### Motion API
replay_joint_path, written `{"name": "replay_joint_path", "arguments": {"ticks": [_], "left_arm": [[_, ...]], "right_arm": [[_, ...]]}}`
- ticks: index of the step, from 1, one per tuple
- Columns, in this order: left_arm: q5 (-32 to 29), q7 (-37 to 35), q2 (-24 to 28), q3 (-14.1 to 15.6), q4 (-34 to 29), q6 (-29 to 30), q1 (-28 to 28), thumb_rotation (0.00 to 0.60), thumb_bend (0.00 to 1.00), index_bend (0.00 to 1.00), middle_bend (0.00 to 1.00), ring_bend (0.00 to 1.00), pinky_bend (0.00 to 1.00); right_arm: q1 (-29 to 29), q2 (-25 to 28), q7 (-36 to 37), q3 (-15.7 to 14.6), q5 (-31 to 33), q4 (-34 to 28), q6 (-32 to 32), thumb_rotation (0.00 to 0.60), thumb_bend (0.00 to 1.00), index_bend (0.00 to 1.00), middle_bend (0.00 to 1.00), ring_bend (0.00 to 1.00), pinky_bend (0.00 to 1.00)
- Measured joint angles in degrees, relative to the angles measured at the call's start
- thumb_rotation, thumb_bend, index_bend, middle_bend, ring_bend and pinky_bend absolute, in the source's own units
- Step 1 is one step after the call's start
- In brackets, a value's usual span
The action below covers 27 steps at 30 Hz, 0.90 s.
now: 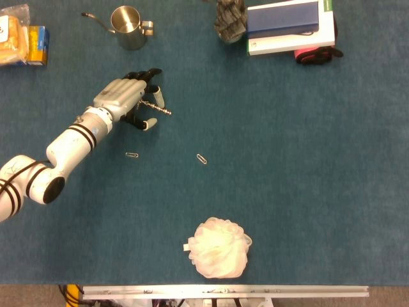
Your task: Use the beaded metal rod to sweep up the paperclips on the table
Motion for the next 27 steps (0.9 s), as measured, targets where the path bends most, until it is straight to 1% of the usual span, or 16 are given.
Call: {"name": "replay_joint_path", "arguments": {"ticks": [8, 27], "left_arm": [[-0.4, 1.2, -3.2, 0.4, 4.3, 0.7, -0.4, 0.6, 0.32, 0.39, 0.0, 0.0, 0.0], [-2.7, 5.7, -5.5, 0.3, 6.0, 1.8, -0.6, 0.6, 0.32, 0.42, 0.0, 0.0, 0.0]], "right_arm": [[0.0, -0.4, 0.4, -0.2, 0.0, 0.4, -0.3, 0.6, 0.0, 0.13, 0.04, 0.0, 0.06], [0.7, -1.3, 0.9, -0.5, 0.0, 1.6, -1.5, 0.6, 0.0, 0.13, 0.04, 0.0, 0.06]]}}
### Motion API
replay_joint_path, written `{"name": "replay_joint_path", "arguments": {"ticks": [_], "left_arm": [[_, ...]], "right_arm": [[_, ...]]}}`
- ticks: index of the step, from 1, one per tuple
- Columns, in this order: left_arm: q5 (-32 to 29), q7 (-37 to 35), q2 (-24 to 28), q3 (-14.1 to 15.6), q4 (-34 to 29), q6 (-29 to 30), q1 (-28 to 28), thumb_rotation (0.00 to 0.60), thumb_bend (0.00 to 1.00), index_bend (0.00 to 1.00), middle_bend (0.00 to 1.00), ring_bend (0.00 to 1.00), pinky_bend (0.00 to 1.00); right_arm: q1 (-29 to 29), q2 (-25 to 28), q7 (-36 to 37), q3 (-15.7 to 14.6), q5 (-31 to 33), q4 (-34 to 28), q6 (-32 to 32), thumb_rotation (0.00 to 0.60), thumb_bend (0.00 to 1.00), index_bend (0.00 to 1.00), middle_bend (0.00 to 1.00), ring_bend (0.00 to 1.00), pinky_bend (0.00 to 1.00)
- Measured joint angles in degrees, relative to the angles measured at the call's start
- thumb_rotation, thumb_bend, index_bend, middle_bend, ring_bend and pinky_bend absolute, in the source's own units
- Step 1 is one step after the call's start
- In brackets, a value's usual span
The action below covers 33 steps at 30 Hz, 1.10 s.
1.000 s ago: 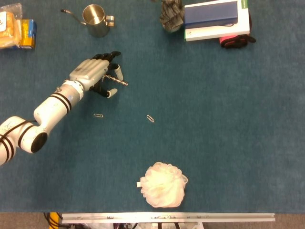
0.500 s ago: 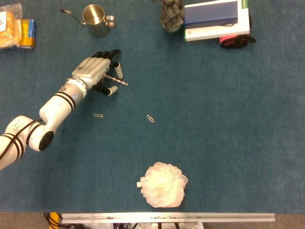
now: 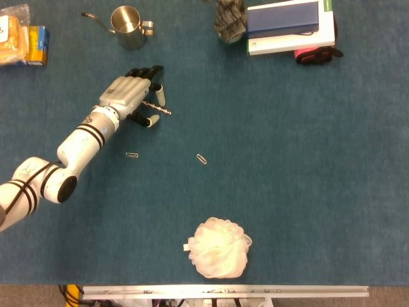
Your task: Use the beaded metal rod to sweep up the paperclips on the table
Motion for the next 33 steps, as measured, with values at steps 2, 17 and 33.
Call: {"name": "replay_joint_path", "arguments": {"ticks": [2, 17, 33], "left_arm": [[0.0, 0.5, -0.3, 0.1, 0.4, 0.2, 0.0, 0.6, 0.32, 0.42, 0.0, 0.0, 0.0], [0.2, 2.2, -1.5, 0.4, 1.7, 0.7, -0.1, 0.6, 0.32, 0.42, 0.0, 0.0, 0.0], [0.2, 2.3, -2.3, 0.3, 2.5, 0.7, -0.2, 0.6, 0.42, 0.44, 0.0, 0.0, 0.0]], "right_arm": [[0.0, -0.1, 0.1, 0.0, 0.0, 0.1, 0.0, 0.6, 0.0, 0.13, 0.04, 0.0, 0.06], [0.1, -0.3, 0.0, -0.2, 0.0, 0.4, -0.3, 0.6, 0.0, 0.13, 0.04, 0.0, 0.06], [0.1, -0.6, 0.5, -0.4, -0.1, 0.8, -0.6, 0.6, 0.0, 0.13, 0.04, 0.0, 0.06]]}}
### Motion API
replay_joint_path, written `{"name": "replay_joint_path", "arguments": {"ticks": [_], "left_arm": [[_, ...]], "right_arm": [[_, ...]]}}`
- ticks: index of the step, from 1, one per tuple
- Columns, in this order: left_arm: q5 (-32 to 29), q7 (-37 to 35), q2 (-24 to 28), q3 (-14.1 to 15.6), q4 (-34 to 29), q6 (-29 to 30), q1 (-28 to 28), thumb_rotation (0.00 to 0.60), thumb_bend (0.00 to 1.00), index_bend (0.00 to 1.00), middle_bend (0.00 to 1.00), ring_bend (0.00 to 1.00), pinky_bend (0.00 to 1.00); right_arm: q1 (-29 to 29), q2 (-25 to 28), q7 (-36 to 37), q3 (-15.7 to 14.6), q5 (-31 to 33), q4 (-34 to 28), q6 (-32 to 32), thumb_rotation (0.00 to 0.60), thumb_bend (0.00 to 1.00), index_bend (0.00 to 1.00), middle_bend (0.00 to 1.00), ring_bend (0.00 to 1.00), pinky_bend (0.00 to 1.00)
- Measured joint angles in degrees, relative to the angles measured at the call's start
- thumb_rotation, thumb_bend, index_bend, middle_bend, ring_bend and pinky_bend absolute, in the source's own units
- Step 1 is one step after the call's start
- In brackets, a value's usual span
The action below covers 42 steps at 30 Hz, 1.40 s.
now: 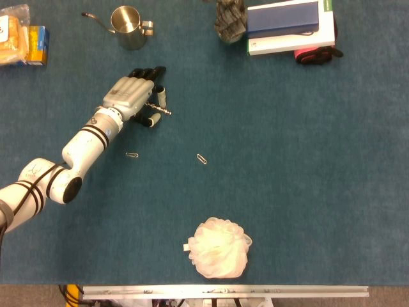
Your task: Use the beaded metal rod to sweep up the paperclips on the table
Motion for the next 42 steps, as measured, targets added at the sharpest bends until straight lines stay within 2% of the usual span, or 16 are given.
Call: {"name": "replay_joint_path", "arguments": {"ticks": [19, 29, 42], "left_arm": [[-0.3, 1.0, 0.4, 0.0, -0.6, -0.3, -0.2, 0.6, 0.43, 0.43, 0.0, 0.0, 0.0], [-0.6, 2.1, 0.8, -0.2, -1.5, 0.7, 0.1, 0.6, 0.43, 0.51, 0.0, 0.0, 0.0], [-1.0, 3.4, 3.1, 0.1, -4.8, 0.6, 0.3, 0.6, 0.43, 0.45, 0.0, 0.0, 0.0]], "right_arm": [[0.0, -0.1, 0.7, -0.2, -0.4, 0.3, -0.4, 0.6, 0.0, 0.13, 0.04, 0.0, 0.06], [-0.6, 0.4, 0.9, -0.3, -0.8, -0.2, 0.4, 0.6, 0.0, 0.13, 0.04, 0.0, 0.06], [-1.1, 0.7, 1.0, -0.4, -1.2, -1.0, 1.2, 0.6, 0.0, 0.13, 0.04, 0.0, 0.06]]}}
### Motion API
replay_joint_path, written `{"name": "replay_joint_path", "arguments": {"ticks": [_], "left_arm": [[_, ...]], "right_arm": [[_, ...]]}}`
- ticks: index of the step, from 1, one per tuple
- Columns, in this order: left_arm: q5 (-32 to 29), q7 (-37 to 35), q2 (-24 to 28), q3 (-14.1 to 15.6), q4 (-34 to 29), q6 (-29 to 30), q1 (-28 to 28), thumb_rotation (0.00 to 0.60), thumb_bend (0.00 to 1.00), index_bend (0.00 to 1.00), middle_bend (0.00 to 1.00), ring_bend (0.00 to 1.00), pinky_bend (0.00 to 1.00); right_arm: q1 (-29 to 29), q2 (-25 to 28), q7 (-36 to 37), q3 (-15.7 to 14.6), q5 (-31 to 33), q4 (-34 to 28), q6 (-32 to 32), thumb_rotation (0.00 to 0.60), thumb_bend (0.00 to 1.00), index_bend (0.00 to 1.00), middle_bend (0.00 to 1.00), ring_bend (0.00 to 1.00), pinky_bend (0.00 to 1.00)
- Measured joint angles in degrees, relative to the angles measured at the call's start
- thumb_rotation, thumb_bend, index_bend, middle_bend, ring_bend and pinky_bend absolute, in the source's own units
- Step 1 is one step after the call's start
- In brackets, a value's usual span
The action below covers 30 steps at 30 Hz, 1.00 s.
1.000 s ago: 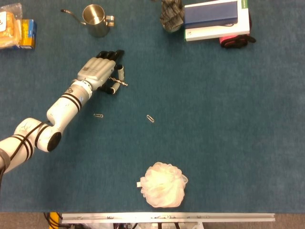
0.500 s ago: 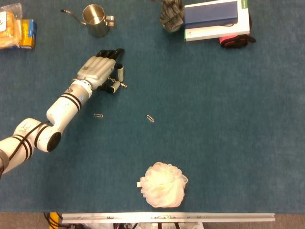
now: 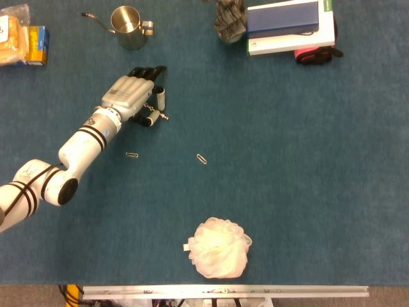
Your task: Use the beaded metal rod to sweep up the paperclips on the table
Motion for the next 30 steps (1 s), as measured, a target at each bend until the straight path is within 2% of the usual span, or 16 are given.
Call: {"name": "replay_joint_path", "arguments": {"ticks": [21, 30], "left_arm": [[0.5, 1.0, 1.5, 1.0, -1.4, -0.2, 0.1, 0.6, 0.43, 0.42, 0.0, 0.0, 0.0], [0.3, 0.7, 1.7, 0.7, -1.6, 0.5, 0.4, 0.6, 0.33, 0.43, 0.0, 0.0, 0.0]], "right_arm": [[-0.2, -0.3, 0.1, -0.2, -0.3, -0.1, 0.0, 0.6, 0.0, 0.13, 0.04, 0.0, 0.06], [-0.3, 0.1, -0.2, -0.1, -0.4, -0.6, 0.2, 0.6, 0.0, 0.13, 0.04, 0.0, 0.06]]}}
